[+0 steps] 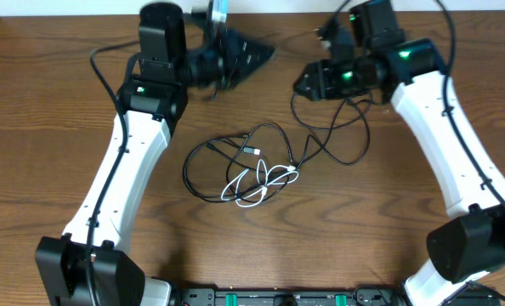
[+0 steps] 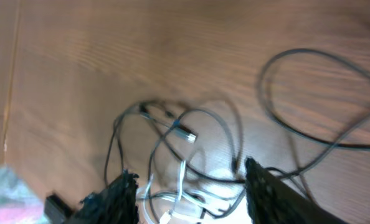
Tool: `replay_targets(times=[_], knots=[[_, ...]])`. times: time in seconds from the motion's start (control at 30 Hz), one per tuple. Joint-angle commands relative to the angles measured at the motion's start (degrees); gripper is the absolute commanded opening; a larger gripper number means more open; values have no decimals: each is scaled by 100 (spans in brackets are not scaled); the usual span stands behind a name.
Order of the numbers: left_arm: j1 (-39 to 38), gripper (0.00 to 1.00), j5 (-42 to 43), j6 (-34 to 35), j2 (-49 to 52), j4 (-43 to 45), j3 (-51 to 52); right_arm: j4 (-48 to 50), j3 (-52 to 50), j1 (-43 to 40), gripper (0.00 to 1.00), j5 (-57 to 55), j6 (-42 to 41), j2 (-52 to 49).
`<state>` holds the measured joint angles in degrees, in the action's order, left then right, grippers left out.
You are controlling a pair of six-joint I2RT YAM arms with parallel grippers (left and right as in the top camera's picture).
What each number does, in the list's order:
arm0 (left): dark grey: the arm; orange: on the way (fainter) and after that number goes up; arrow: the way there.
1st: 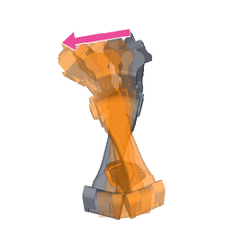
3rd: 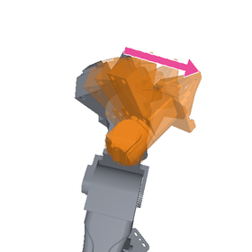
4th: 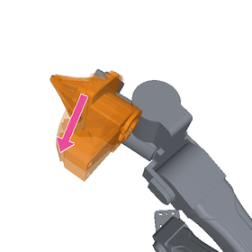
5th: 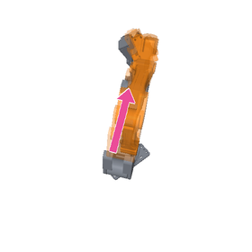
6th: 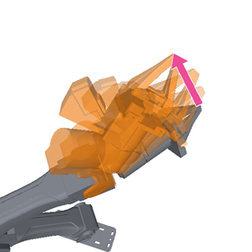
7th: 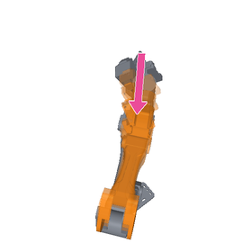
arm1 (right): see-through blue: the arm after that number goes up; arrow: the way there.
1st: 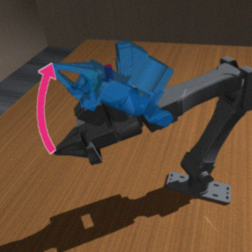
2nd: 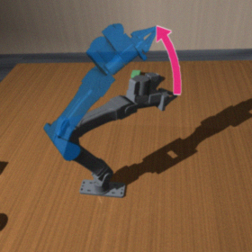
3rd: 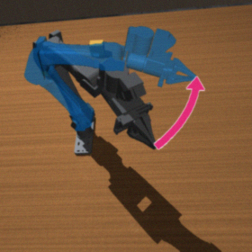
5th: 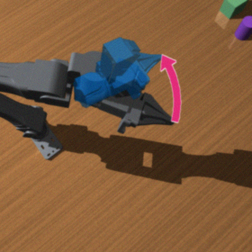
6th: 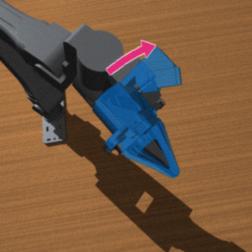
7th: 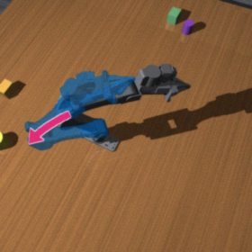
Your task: Untangle cables
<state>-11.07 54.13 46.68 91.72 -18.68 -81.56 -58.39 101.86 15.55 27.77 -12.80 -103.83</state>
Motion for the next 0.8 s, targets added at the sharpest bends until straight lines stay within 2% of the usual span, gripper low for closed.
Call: replay_targets(times=[0.0,0.07,0.13,0.27,0.4,0.57,0.77], knots=[[-11,8,-1290,-2116,-74,-1163,-31,-151,0,-328,60,-87,184,-46],[-72,8,-1707,-2559,-74,-1777,-31,-271,0,-450,63,-90,295,-46],[-111,10,-1775,-3023,-74,-2186,-31,-367,0,-535,64,-90,369,-46],[-129,32,-1733,-3650,-74,-2824,-31,-516,0,-575,64,-133,481,-46],[-269,43,-2033,-4417,-61,-3674,-15,-640,0,-570,65,-184,520,-46],[-540,51,-3075,-4433,52,-4009,208,-741,0,-542,64,-223,520,-46],[-737,53,-3084,-4435,501,-4159,518,-811,0,-525,64,-240,518,-46]])
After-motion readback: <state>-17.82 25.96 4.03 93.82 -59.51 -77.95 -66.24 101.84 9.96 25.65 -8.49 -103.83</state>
